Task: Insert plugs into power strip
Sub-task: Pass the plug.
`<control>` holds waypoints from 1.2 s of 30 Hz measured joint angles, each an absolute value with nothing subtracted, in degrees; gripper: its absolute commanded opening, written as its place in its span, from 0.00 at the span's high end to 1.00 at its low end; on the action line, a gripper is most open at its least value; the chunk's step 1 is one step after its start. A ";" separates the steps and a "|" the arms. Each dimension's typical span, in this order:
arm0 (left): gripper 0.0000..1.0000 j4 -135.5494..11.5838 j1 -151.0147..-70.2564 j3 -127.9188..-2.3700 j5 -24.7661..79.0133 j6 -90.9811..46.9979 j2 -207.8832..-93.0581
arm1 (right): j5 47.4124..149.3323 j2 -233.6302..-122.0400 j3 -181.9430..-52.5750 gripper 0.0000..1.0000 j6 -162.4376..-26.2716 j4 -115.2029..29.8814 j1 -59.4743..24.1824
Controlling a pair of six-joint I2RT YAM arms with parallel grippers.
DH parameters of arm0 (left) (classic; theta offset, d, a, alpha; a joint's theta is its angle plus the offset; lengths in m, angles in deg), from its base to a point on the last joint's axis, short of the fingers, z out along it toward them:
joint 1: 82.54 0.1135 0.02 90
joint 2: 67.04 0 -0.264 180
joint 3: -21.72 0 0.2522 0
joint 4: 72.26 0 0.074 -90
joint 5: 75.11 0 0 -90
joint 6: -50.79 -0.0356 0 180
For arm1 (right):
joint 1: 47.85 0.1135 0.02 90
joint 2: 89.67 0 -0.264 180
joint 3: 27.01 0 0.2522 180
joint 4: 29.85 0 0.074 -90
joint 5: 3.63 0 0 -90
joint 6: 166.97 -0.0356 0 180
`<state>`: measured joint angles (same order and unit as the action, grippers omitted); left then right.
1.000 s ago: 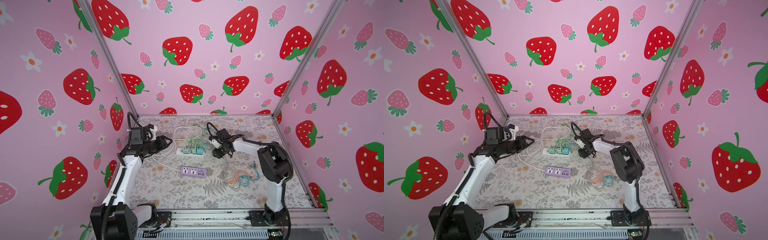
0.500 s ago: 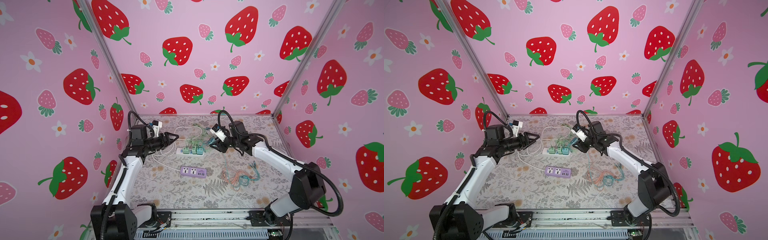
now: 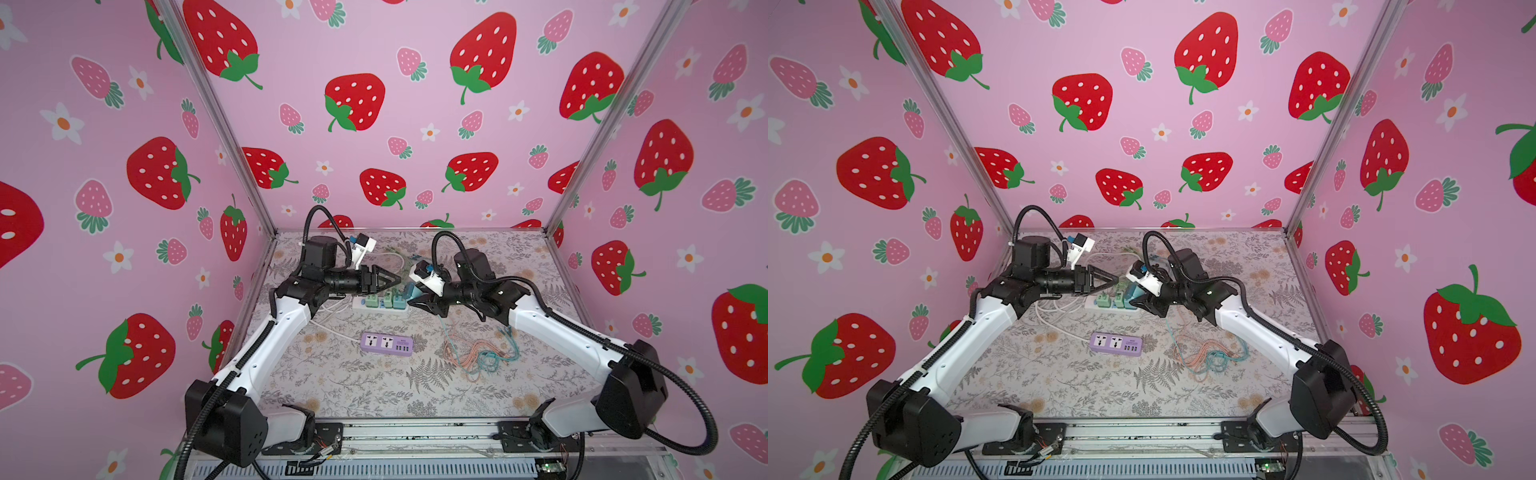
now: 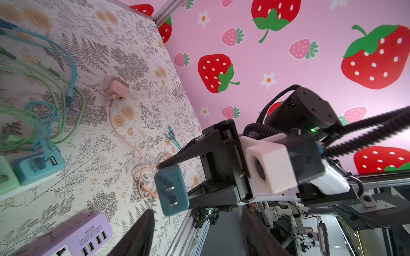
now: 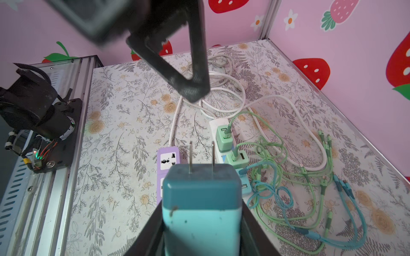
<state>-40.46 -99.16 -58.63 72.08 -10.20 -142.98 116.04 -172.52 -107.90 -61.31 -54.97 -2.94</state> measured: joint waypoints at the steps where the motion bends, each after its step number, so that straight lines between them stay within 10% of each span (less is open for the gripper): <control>1: 0.36 -40.13 -99.92 -58.87 72.10 -10.50 -143.73 | 115.61 -172.52 -108.23 0.82 -60.96 -54.99 -2.48; 26: 0.73 -33.27 -103.33 -62.54 70.77 -12.95 -148.49 | 107.72 -170.92 -109.91 0.80 -58.32 -55.64 0.47; 36: 1.00 -32.74 -103.51 -62.69 69.09 -12.64 -148.58 | 104.61 -170.66 -109.80 0.42 -59.63 -56.02 0.95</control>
<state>-32.74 -103.51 -62.69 69.09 -12.64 -148.58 104.61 -170.66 -109.80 -59.63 -56.02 0.95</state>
